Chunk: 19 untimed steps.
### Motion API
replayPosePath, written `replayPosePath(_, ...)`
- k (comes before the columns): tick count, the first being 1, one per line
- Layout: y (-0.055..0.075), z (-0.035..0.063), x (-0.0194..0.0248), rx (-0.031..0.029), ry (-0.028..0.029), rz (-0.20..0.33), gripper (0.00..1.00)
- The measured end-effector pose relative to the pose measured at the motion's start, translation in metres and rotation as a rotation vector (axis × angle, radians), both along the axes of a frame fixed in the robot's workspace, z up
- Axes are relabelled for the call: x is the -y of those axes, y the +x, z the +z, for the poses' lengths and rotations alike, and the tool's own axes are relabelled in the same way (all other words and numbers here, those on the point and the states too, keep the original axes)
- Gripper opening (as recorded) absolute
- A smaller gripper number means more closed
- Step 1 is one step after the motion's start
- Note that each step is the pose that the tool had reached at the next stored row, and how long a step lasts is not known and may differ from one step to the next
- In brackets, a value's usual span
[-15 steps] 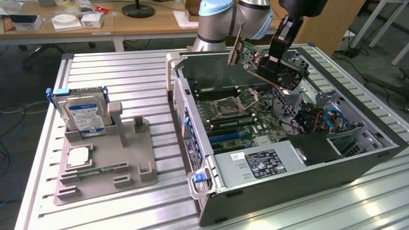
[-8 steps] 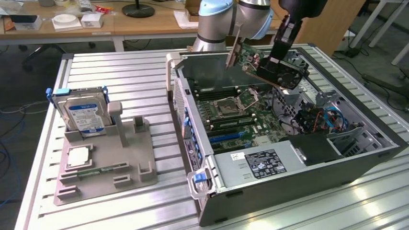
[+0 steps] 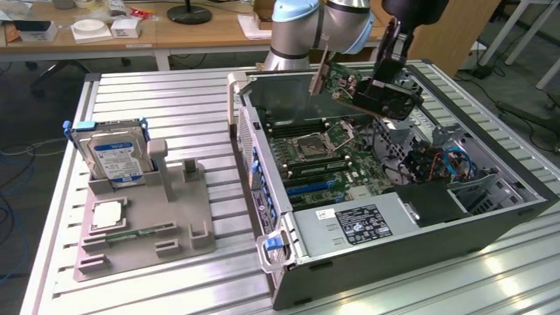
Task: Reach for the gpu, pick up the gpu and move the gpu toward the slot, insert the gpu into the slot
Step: 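Insert the gpu into the slot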
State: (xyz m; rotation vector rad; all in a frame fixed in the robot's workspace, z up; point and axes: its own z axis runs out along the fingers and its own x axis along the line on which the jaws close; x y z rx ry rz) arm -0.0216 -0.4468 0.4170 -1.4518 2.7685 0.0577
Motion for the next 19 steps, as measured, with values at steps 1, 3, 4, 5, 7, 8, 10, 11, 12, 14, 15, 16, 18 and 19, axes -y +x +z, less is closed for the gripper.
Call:
replayPosePath(1, 0.0000, 0.0000, 0.0000, 0.0119, -0.0001, 0.008, 0.26)
replayPosePath(3, 0.0000, -0.0008, 0.0000, 0.0331, 0.0001, 0.019, 0.26)
replayPosePath(4, 0.0000, -0.0013, 0.0000, 0.0374, 0.0000, 0.020, 0.26)
replayPosePath(5, 0.0000, -0.0018, -0.0001, 0.0387, 0.0001, 0.027, 0.26)
replayPosePath(7, 0.0000, -0.0023, -0.0001, 0.0388, 0.0006, 0.060, 0.26)
replayPosePath(8, 0.0000, -0.0027, -0.0001, 0.0388, 0.0011, 0.078, 0.26)
replayPosePath(10, 0.0000, -0.0033, -0.0001, 0.0387, 0.0016, 0.115, 0.26)
replayPosePath(11, 0.0000, -0.0038, -0.0001, 0.0388, 0.0022, 0.133, 0.26)
replayPosePath(12, 0.0000, -0.0041, -0.0001, 0.0387, 0.0025, 0.151, 0.26)
replayPosePath(14, 0.0000, -0.0049, -0.0001, 0.0387, 0.0032, 0.187, 0.26)
replayPosePath(15, 0.0000, -0.0054, -0.0001, 0.0387, 0.0036, 0.205, 0.26)
replayPosePath(16, 0.0000, -0.0060, -0.0001, 0.0386, 0.0039, 0.225, 0.26)
replayPosePath(18, 0.0000, -0.0070, -0.0001, 0.0386, 0.0046, 0.261, 0.26)
replayPosePath(19, 0.0000, -0.0076, -0.0001, 0.0385, 0.0050, 0.279, 0.26)
